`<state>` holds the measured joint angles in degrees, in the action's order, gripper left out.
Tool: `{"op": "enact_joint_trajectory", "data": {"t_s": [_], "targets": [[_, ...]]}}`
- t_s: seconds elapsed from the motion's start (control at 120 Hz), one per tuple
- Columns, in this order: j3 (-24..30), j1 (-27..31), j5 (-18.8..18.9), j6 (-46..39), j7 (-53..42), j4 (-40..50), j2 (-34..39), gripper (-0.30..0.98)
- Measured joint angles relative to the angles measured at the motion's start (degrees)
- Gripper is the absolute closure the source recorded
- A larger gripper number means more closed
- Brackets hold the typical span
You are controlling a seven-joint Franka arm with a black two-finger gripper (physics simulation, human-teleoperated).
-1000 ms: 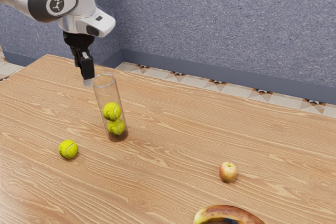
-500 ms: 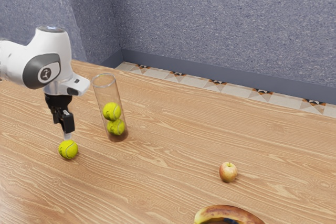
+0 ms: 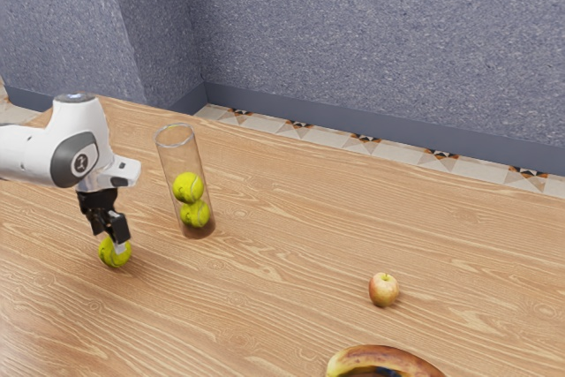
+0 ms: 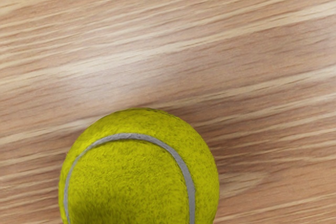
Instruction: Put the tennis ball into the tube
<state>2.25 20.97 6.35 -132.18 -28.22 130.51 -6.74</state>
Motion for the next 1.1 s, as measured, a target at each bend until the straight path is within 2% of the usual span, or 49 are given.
{"op": "enact_joint_trajectory", "data": {"t_s": [0.217,0.392,0.517,0.7,0.95,1.1], "targets": [[0.2,1.5,-0.1,-2.4,-0.1,-2.4,-5.6,0.01],[0.3,2.0,-1.0,-3.4,-0.2,-2.9,-7.2,0.21],[0.4,2.1,-1.4,-4.1,-0.1,-2.8,-7.2,0.29],[2.9,2.1,-1.3,-4.2,0.6,-1.0,1.6,0.37],[4.1,0.9,-2.9,-0.2,1.9,-0.1,19.0,0.42],[4.3,-2.1,-4.9,1.0,2.5,-5.0,22.9,0.42]]}}
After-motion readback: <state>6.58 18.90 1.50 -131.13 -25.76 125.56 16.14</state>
